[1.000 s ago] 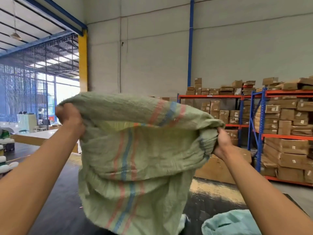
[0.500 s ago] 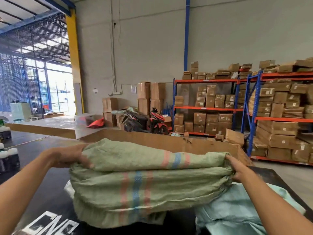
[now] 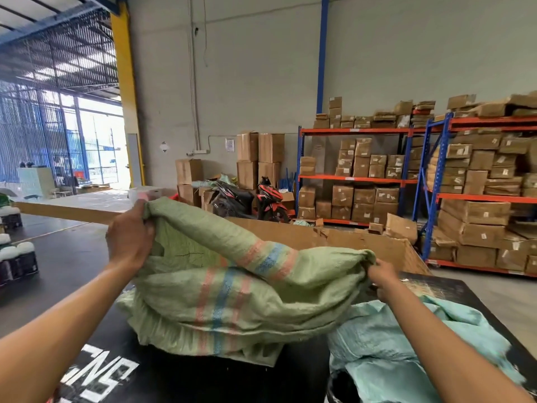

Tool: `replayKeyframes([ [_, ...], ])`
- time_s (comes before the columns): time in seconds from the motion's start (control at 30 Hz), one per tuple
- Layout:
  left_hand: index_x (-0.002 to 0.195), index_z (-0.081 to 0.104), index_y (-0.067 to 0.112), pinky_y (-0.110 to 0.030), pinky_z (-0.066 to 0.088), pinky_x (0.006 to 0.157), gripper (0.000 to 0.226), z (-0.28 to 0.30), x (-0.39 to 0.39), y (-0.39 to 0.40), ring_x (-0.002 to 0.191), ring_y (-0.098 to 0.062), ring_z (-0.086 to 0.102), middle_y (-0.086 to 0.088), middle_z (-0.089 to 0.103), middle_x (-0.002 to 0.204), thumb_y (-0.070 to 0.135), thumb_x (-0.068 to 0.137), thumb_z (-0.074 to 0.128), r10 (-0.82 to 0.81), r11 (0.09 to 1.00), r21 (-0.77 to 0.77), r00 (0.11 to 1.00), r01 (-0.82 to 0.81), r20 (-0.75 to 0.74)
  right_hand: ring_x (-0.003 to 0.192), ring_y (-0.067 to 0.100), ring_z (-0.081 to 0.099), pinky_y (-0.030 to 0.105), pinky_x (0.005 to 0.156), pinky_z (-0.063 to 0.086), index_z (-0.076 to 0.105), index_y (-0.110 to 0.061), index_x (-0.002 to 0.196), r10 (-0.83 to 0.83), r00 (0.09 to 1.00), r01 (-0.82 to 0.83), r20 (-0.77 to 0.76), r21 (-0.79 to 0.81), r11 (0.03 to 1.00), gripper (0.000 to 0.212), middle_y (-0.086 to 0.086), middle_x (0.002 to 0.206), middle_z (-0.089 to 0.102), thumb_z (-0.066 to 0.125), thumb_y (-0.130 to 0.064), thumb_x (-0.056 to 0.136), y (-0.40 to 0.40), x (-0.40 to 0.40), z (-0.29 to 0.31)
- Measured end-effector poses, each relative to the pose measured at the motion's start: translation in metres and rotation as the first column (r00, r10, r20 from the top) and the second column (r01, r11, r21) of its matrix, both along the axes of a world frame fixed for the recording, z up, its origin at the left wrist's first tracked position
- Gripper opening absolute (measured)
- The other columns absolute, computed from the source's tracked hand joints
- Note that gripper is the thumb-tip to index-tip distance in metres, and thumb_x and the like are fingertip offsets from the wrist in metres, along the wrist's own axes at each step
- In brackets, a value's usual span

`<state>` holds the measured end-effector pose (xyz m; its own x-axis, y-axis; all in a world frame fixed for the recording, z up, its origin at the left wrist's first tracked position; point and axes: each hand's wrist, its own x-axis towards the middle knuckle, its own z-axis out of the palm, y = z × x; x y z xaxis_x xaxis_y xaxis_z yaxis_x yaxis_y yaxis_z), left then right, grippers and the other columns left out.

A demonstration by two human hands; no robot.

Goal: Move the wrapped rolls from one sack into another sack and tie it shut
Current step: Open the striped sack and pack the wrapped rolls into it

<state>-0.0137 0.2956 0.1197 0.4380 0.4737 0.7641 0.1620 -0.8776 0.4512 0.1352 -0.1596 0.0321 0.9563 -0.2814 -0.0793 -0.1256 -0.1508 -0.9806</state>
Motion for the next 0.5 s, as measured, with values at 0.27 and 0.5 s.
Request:
replayKeyframes([
  [0.27, 0.077, 0.065, 0.008, -0.035, 0.058, 0.055, 0.031, 0.005, -0.012, 0.016, 0.048, -0.025, 0.068, -0.013, 0.069, 0.062, 0.031, 0.095, 0.053, -0.551, 0.042, -0.969, 0.814, 0.243, 0.181, 0.102, 0.039, 0.060, 0.052, 0.069, 0.058, 0.060, -0.002, 0.118, 0.242, 0.948, 0.005, -0.206, 0.770, 0.638, 0.027, 0.028, 0.100, 0.070, 0.042, -0.013, 0.101, -0.016, 0.003, 0.000],
  [0.5, 0.122, 0.064, 0.002, -0.042, 0.040, 0.110, 0.048, -0.011, -0.013, 0.045, 0.112, -0.019, 0.067, -0.011, 0.069, 0.122, 0.028, 0.106, 0.026, -0.634, -0.265, -0.726, 0.453, 0.634, 0.627, 0.085, 0.035, 0.072, 0.043, 0.076, 0.061, 0.063, -0.001, 0.120, 0.361, 0.924, -0.179, -0.127, 0.691, 0.701, 0.036, 0.023, 0.095, 0.072, 0.057, -0.024, 0.094, -0.027, -0.001, -0.003],
])
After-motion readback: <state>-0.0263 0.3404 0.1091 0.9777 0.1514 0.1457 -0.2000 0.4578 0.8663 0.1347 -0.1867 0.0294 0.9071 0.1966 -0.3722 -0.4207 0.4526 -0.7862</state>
